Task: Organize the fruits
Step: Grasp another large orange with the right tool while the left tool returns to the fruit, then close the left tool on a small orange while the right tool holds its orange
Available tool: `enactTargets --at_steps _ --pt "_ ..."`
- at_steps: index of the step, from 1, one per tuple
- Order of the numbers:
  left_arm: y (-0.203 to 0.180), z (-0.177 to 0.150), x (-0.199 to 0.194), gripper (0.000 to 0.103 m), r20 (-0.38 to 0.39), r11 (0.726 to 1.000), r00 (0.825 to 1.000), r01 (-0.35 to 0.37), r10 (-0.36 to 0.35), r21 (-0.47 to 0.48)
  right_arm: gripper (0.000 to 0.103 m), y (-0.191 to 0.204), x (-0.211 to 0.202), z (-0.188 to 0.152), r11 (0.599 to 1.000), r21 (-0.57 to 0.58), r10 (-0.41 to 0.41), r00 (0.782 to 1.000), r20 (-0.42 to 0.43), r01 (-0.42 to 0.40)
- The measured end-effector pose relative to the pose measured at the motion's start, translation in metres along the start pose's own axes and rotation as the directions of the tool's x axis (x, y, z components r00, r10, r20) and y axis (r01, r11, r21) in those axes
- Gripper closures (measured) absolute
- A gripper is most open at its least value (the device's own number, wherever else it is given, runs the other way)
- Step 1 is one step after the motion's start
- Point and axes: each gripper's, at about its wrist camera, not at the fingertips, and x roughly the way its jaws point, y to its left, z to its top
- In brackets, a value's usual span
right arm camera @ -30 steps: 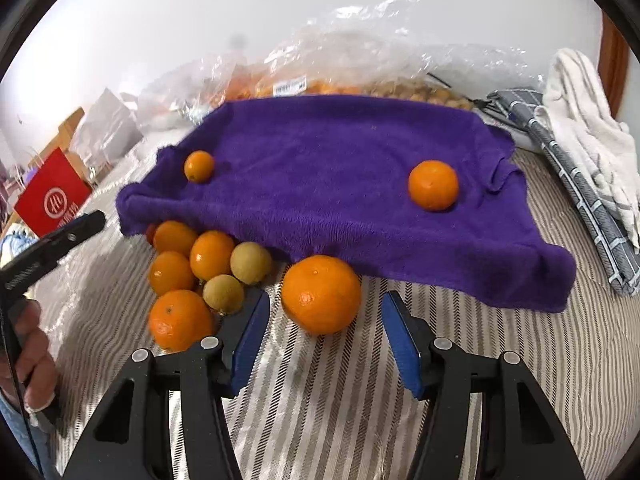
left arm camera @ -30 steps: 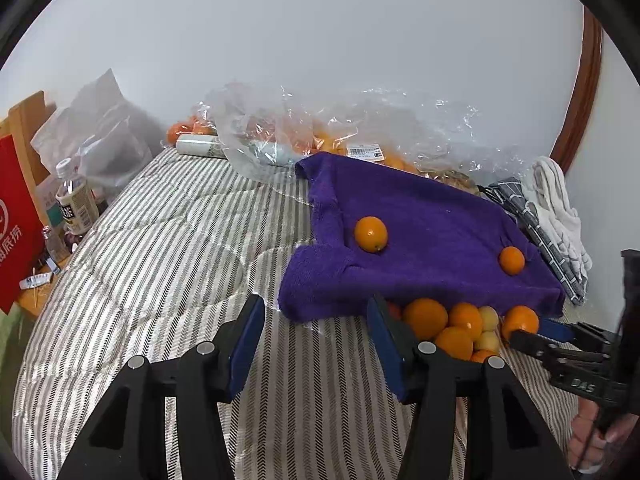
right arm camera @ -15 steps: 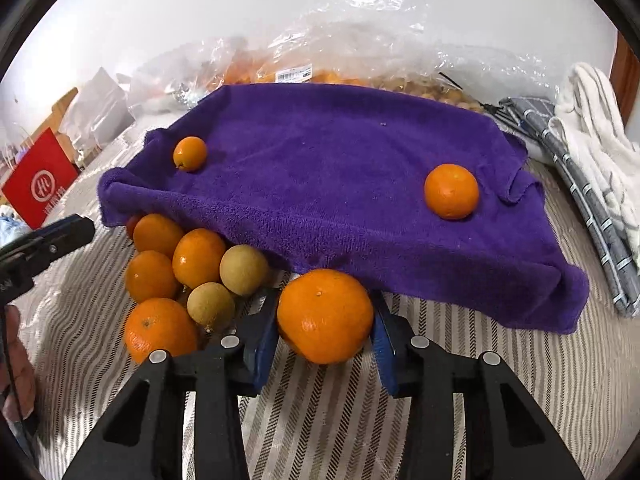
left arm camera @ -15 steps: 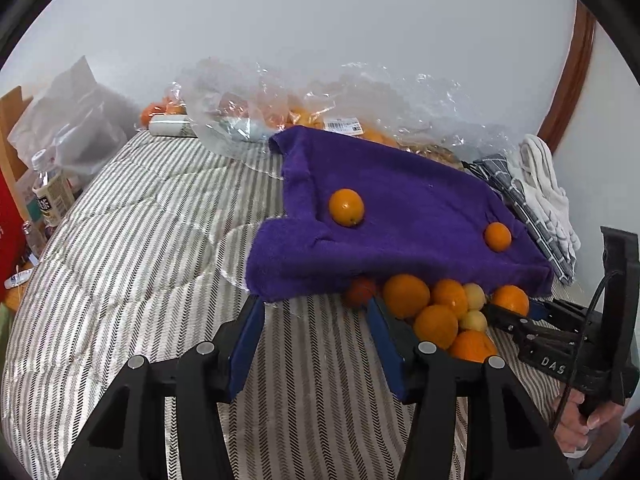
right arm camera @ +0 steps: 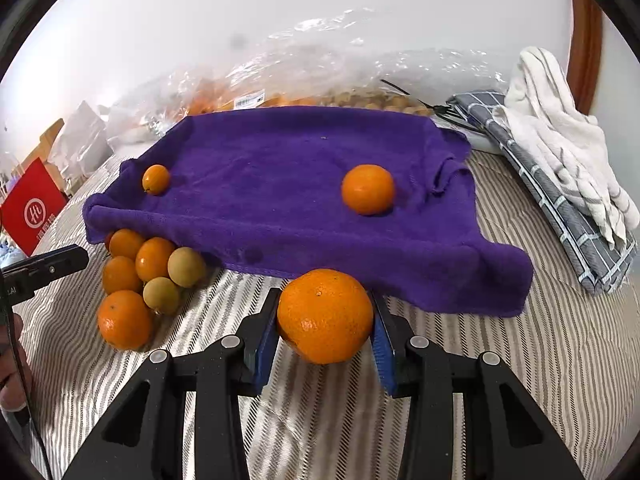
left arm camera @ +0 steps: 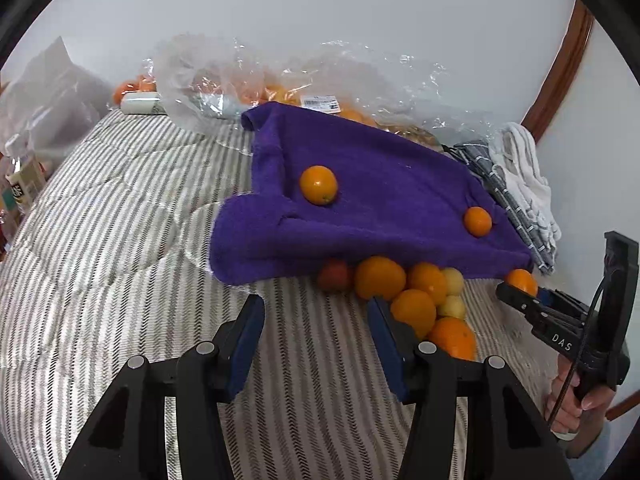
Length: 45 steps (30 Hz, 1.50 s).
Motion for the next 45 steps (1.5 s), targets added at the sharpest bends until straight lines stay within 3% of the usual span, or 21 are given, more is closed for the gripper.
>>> enactTargets --at_steps 4,12,18,23,30,33,37,45 --pt "-0.003 0.007 -0.001 0.052 0.013 0.999 0.999 0.031 -0.031 -0.018 0.061 -0.004 -0.002 -0.001 1.0 0.008 0.007 1.0 0.009 -0.007" --pt "0.002 0.008 0.006 0.053 0.008 0.999 1.0 -0.027 0.027 -0.031 0.061 -0.004 -0.002 -0.002 1.0 0.003 0.01 1.0 0.009 -0.01" --pt "-0.014 0.002 0.014 0.054 -0.023 0.996 0.998 -0.056 0.057 0.065 0.061 -0.003 -0.003 -0.002 1.0 0.008 0.01 1.0 0.006 -0.01" --pt "-0.033 0.002 0.025 0.053 -0.041 0.979 0.99 -0.125 0.133 0.159 0.061 -0.004 -0.001 -0.001 1.0 0.014 0.016 1.0 -0.001 -0.016" --pt "-0.041 0.003 0.027 0.052 -0.068 0.979 0.991 -0.099 0.113 0.178 0.061 -0.007 0.0 -0.001 0.999 0.026 0.022 1.0 -0.006 -0.021" --pt "-0.036 -0.002 0.028 0.066 -0.058 0.977 0.989 -0.123 0.135 0.176 0.061 -0.008 -0.001 -0.001 0.999 0.033 0.026 1.0 -0.004 -0.026" --pt "-0.023 -0.001 0.023 0.082 -0.055 0.988 0.993 -0.094 0.101 0.121 0.061 -0.009 -0.001 -0.002 0.999 0.044 0.027 1.0 -0.004 -0.027" --pt "0.001 0.0 0.016 0.082 -0.061 0.999 0.997 -0.046 0.047 0.015 0.061 -0.009 -0.001 -0.002 0.998 0.055 0.027 1.0 0.0 -0.027"
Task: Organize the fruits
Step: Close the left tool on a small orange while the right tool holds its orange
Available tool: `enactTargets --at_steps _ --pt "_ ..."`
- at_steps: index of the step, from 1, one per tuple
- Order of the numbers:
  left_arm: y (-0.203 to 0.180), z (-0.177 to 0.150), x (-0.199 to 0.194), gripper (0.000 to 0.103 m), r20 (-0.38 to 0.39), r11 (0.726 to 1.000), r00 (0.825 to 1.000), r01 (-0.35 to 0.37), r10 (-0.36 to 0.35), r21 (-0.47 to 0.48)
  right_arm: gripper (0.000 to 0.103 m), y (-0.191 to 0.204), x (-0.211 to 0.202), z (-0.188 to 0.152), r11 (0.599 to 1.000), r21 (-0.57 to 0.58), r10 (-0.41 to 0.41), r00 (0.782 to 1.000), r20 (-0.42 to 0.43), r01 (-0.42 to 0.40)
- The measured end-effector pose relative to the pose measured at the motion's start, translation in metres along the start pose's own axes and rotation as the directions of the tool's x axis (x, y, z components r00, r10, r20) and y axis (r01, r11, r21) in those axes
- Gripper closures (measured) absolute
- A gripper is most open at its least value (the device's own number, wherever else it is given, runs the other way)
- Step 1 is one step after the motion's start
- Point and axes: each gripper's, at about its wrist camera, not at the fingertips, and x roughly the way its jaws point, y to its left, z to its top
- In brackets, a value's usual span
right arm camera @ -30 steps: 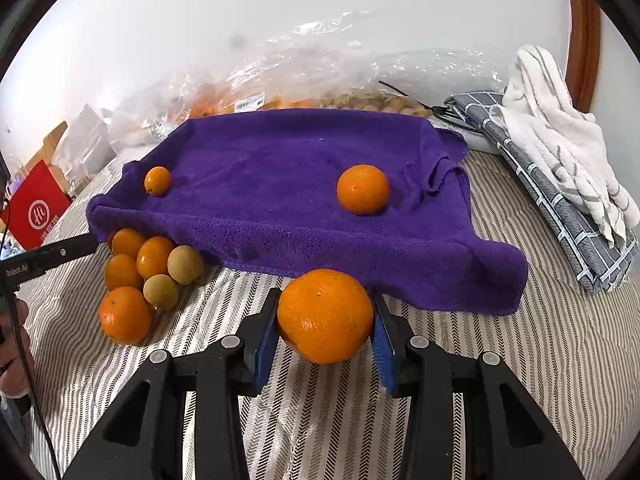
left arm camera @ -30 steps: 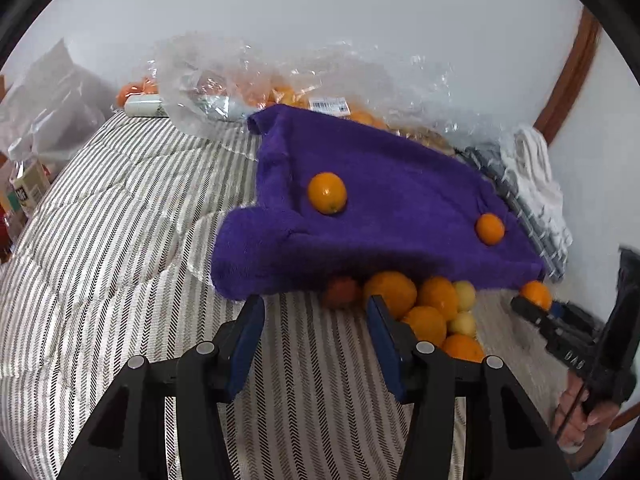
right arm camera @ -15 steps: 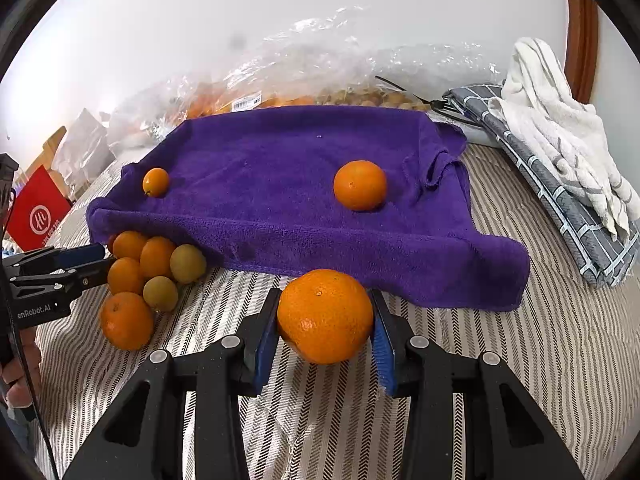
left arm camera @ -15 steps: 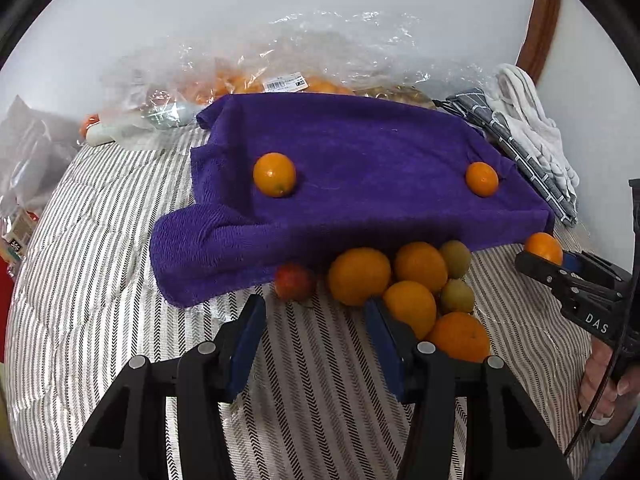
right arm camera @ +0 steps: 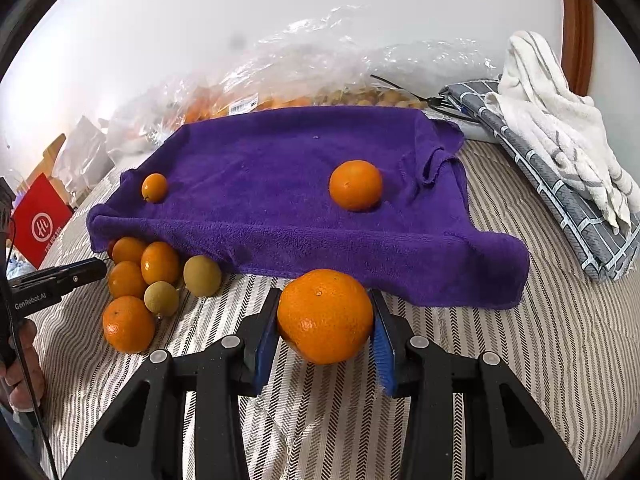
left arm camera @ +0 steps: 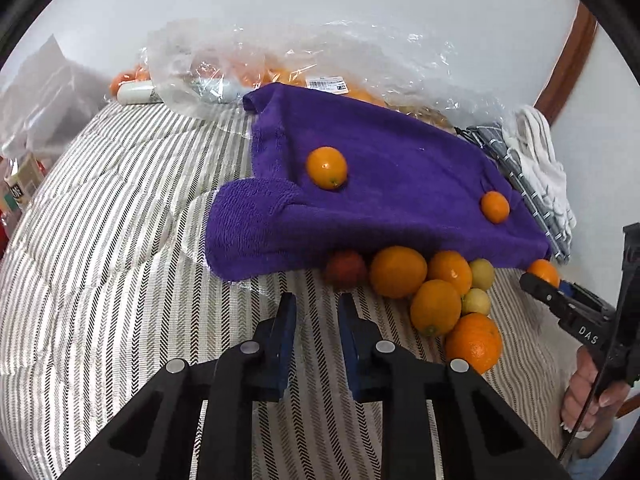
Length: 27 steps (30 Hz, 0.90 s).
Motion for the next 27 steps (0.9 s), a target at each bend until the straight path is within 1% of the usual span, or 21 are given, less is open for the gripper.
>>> enactTargets --at_steps 4,6,10,13,17,23,27 --pt "-0.009 0.0 0.002 0.082 -0.011 0.998 0.999 0.045 -0.044 0.032 0.061 0.001 -0.003 -0.001 1.0 -0.001 0.002 1.0 0.013 -0.002" --pt "-0.015 0.0 0.004 0.082 -0.009 0.998 0.999 0.033 -0.033 0.059 0.061 0.0 -0.006 -0.001 1.0 0.001 0.007 1.0 0.019 -0.007" --pt "-0.025 0.007 0.011 0.082 -0.001 0.995 1.0 -0.026 0.026 0.097 0.061 -0.001 -0.01 -0.001 1.0 0.006 0.016 0.999 0.032 -0.016" --pt "-0.027 0.013 0.017 0.082 -0.007 0.993 0.998 -0.059 0.06 0.1 0.061 -0.002 -0.013 0.001 1.0 0.014 0.018 0.999 0.041 -0.019" --pt "-0.025 0.015 0.02 0.078 -0.001 0.994 0.998 -0.062 0.062 0.09 0.061 -0.006 -0.018 0.001 0.999 0.033 0.029 0.997 0.066 -0.031" --pt "-0.025 0.019 0.024 0.078 0.009 0.995 0.998 -0.068 0.067 0.072 0.061 -0.006 -0.018 0.001 0.999 0.03 0.031 0.997 0.067 -0.034" --pt "-0.023 0.019 0.023 0.079 0.013 0.997 0.999 -0.045 0.045 0.06 0.061 -0.004 -0.017 0.0 0.999 0.02 0.03 0.998 0.064 -0.031"
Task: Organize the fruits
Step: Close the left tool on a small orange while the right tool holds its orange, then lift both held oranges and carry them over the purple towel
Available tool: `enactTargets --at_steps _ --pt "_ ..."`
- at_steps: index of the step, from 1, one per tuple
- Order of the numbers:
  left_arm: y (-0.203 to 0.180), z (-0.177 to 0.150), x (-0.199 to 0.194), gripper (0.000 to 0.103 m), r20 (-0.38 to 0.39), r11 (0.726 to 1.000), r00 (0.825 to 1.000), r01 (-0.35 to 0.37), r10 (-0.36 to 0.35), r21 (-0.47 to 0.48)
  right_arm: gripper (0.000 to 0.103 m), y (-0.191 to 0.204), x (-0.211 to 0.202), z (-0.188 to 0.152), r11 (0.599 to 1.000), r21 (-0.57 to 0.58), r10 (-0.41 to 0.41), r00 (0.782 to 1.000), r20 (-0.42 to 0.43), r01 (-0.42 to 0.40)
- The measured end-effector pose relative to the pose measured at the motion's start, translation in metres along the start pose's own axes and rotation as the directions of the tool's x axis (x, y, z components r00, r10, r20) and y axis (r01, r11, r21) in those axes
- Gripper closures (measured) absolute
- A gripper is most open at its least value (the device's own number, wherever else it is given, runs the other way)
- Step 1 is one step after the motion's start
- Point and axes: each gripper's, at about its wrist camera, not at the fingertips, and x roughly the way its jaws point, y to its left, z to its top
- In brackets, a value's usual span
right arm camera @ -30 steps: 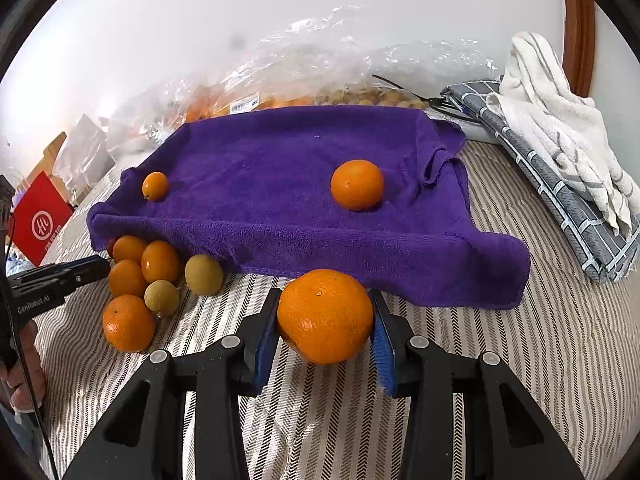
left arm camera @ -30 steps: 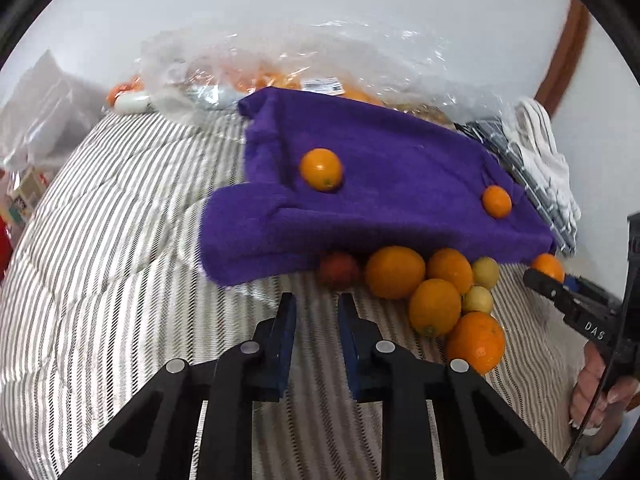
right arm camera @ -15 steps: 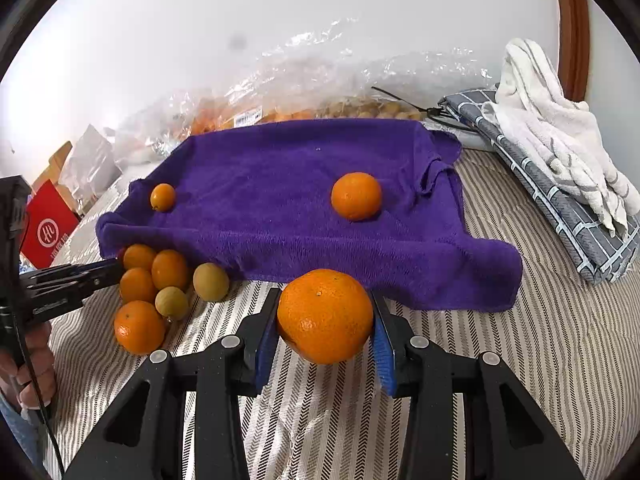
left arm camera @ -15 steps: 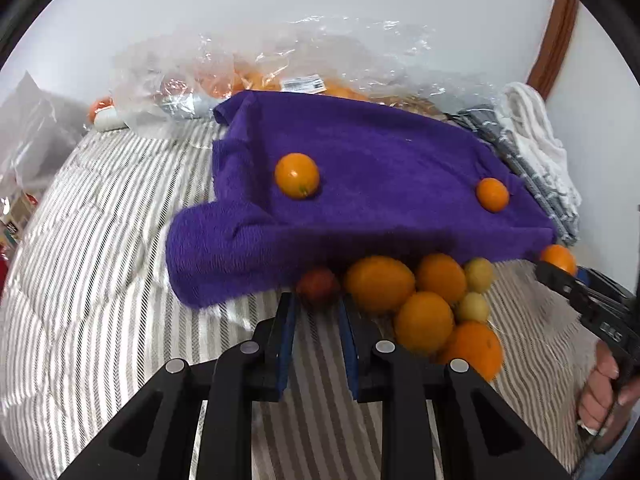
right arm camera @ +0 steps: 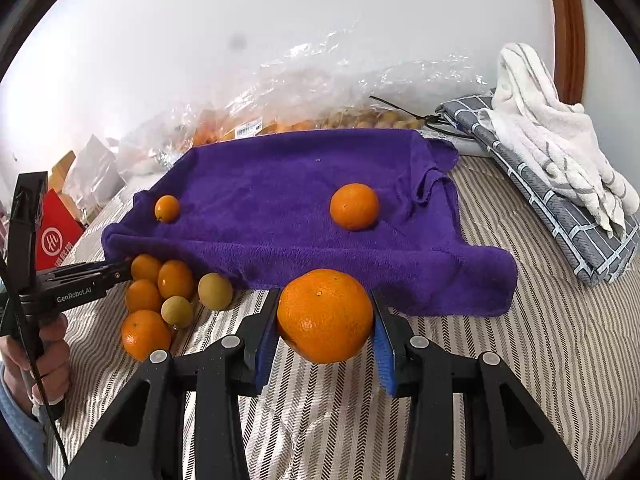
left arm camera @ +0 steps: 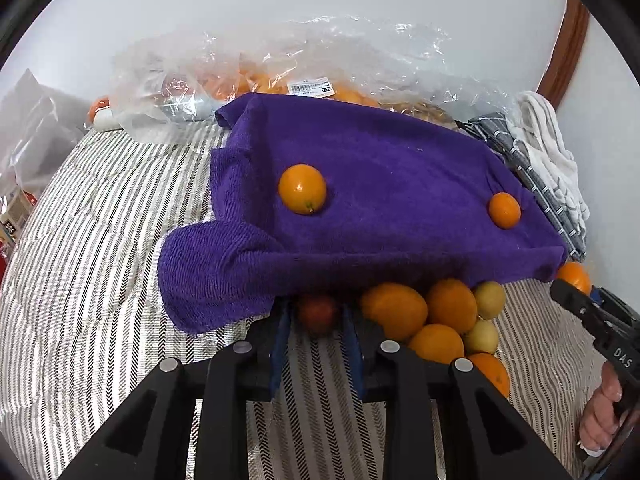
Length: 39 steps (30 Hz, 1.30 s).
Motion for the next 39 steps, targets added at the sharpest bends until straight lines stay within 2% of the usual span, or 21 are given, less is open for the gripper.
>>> enactTargets --at_steps 15,22,25,31,39 --pt "0.01 -0.007 -0.038 0.081 0.122 0.997 0.991 0.064 -0.059 -0.031 0.061 -0.005 0.002 0.0 1.0 0.021 -0.008 1.0 -0.007 0.008" --pt "0.01 0.001 -0.062 0.081 0.181 0.997 0.981 0.073 -0.067 -0.022 0.061 -0.004 -0.019 0.011 0.999 0.004 -0.044 0.999 0.009 0.044" --pt "0.007 0.008 -0.076 0.081 0.198 0.995 0.976 0.096 -0.092 -0.007 0.061 -0.002 -0.03 0.02 0.998 -0.014 -0.062 0.998 0.029 0.063" --pt "-0.004 0.029 -0.092 0.081 0.218 0.994 0.97 0.107 -0.107 0.013 0.061 -0.003 -0.039 0.043 0.999 -0.007 -0.032 0.998 0.059 0.033" --pt "-0.02 0.062 -0.073 0.081 0.25 0.995 0.964 0.095 -0.094 0.007 0.061 0.001 -0.029 0.079 1.0 0.018 -0.003 0.994 0.108 0.001"
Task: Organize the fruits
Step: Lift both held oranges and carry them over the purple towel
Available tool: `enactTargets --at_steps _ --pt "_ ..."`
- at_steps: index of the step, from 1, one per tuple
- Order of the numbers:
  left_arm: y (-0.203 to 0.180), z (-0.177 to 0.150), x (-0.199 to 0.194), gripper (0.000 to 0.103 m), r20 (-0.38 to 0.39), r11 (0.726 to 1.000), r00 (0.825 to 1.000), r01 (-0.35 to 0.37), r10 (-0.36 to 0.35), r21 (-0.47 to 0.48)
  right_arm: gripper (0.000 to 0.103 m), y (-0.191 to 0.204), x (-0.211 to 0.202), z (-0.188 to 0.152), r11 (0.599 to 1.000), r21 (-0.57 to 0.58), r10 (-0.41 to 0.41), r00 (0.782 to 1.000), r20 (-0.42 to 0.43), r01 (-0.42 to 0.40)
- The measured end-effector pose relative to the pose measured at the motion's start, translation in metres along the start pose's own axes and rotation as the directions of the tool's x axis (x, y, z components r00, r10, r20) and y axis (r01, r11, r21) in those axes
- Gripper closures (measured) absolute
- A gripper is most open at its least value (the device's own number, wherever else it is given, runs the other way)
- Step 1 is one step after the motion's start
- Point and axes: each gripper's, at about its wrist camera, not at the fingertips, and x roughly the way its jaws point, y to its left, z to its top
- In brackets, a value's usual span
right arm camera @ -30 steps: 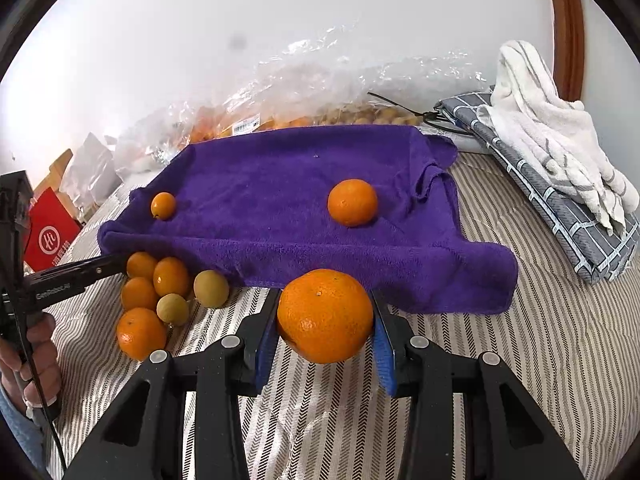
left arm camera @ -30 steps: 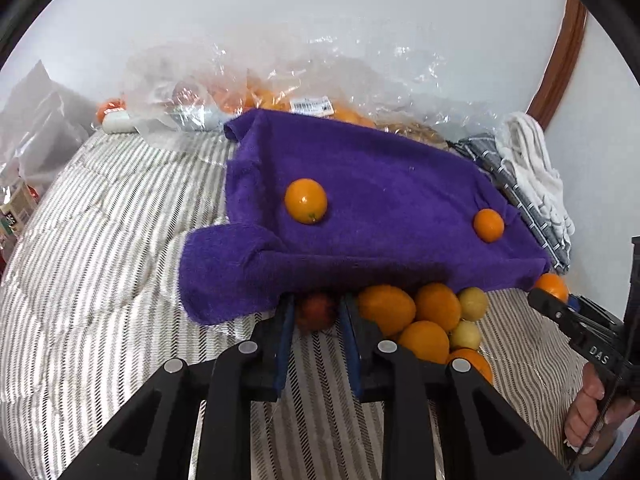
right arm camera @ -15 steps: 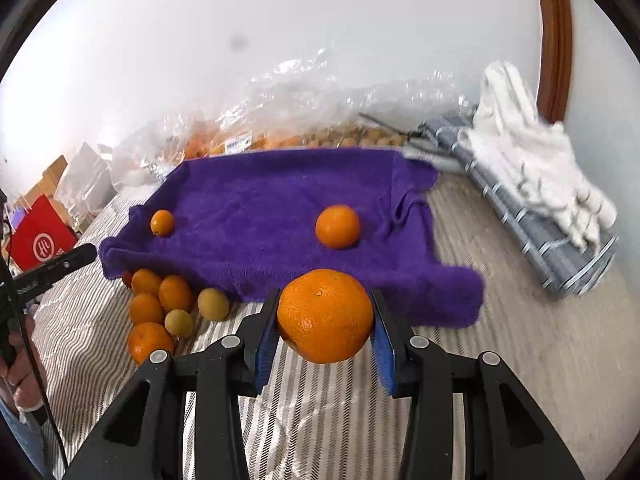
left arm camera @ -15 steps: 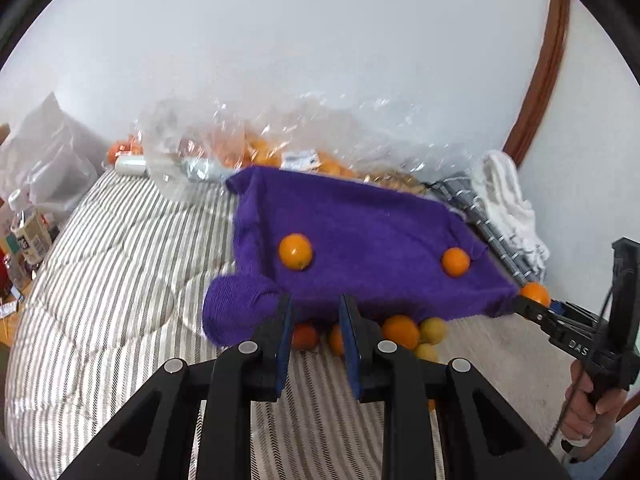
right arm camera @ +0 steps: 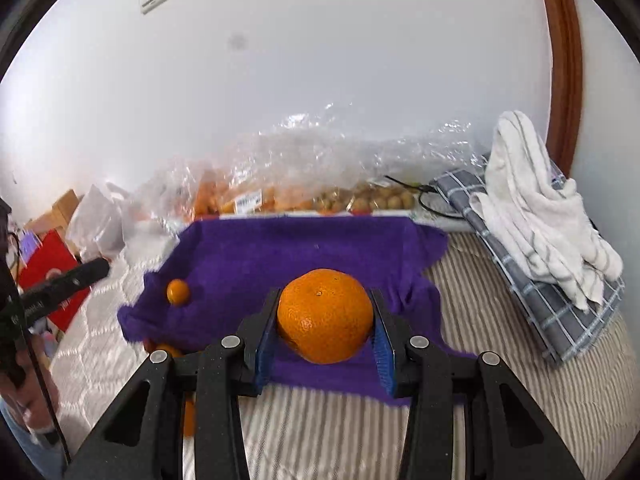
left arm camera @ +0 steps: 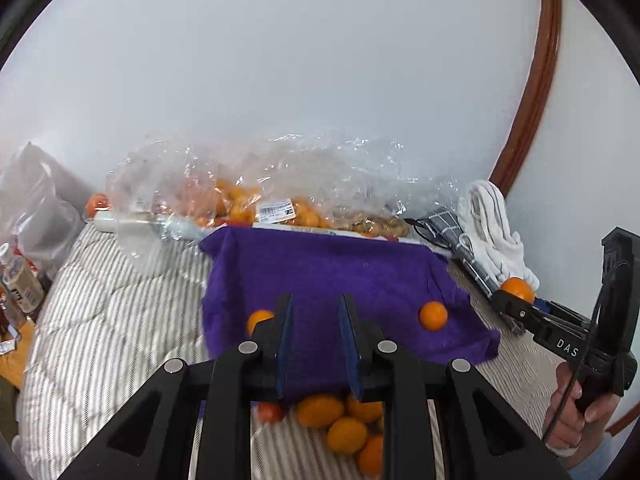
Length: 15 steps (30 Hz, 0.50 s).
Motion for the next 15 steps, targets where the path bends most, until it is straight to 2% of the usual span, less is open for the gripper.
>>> enactTargets --at_steps 6,11,15 --pt "0.001 -0.004 0.033 0.081 -0.013 1.0 1.0 -0.014 0.014 -0.012 0.061 0.0 0.031 0.011 1.0 0.004 0.02 1.0 -0.007 -0.02" --pt "0.007 -0.021 0.054 0.081 -0.066 0.999 0.997 -0.04 0.041 0.018 0.061 -0.008 0.057 -0.002 1.0 0.006 0.011 0.999 -0.047 -0.011" --pt "0.007 -0.025 0.062 0.081 -0.084 0.999 0.996 -0.034 0.036 0.025 0.061 -0.015 0.068 -0.009 1.0 0.007 -0.007 0.997 -0.077 0.008"
